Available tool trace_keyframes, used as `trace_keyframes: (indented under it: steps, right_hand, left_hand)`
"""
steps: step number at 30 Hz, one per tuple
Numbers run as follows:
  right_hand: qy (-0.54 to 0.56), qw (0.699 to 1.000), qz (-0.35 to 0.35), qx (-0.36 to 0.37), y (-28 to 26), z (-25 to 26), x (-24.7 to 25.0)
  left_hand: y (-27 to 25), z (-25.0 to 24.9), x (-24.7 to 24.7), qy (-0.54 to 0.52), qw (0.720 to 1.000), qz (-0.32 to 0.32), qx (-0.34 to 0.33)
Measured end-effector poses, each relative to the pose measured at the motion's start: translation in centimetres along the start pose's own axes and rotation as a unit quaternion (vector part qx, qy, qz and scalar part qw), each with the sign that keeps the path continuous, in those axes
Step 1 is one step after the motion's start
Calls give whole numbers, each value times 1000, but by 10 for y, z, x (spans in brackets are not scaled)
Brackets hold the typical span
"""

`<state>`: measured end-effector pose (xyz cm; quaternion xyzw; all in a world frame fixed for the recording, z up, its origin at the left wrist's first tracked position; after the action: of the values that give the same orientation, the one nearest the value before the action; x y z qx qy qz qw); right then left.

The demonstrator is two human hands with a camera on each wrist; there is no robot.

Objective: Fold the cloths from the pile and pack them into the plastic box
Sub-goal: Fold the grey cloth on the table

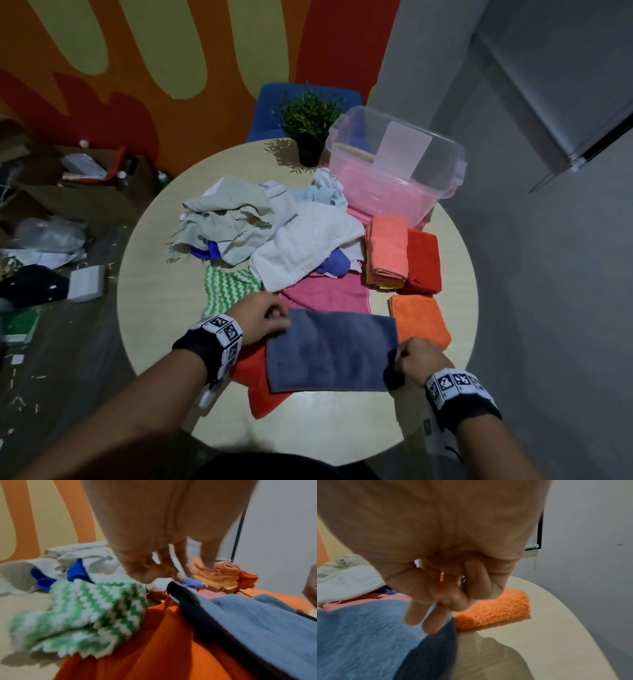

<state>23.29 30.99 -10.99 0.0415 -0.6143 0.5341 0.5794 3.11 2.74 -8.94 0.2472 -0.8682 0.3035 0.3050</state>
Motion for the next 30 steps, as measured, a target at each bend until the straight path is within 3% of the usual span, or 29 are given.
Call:
trace_keyframes:
  steps: [1, 4, 6, 8, 10, 13, 15, 17, 20, 24, 30]
  right_hand:
    - [-3, 1000, -21, 13, 0, 6, 2]
    - [0, 996, -56, 68, 1, 34, 6]
    - [24, 991, -66, 117, -2, 60, 9]
    - [58, 979, -93, 174, -7, 86, 17]
    - [77, 961, -126, 232, -14, 112, 25]
    - [121, 942, -98, 298, -26, 150, 37]
    - [171, 928, -95, 317, -34, 166, 49]
    - [200, 914, -127, 328, -40, 170, 65]
    - [182, 900, -172, 357, -51, 169, 88]
    - [204, 877, -207, 382, -60, 162, 115]
    - [216, 862, -267, 374, -77, 147, 153]
  left_hand:
    - [5, 2, 4, 46, 998, -41, 12]
    - [18, 12, -7, 133, 990, -9, 53]
    - [20, 8, -4, 135, 988, -51, 58]
    - [20, -8, -1, 119, 988, -93, 10]
    - [16, -34, 3, 87, 990, -95, -57]
    - [5, -78, 14, -12, 982, -81, -169]
    - [1, -96, 26, -70, 972, -111, -193]
    - [-2, -104, 38, -125, 966, -143, -173]
    - [-4, -101, 46, -184, 962, -137, -147]
    - [-9, -90, 58, -131, 968, -139, -162]
    - [-18, -102, 91, -122, 952, -210, -184]
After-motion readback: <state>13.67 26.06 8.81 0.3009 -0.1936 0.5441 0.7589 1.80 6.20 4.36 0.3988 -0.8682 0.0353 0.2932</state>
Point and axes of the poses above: each hand's wrist, its own y-axis towards the middle knuckle, its own x-axis out of the back of the hand, z = x × y, the point moved 5 cm from there along y, towards the middle knuckle
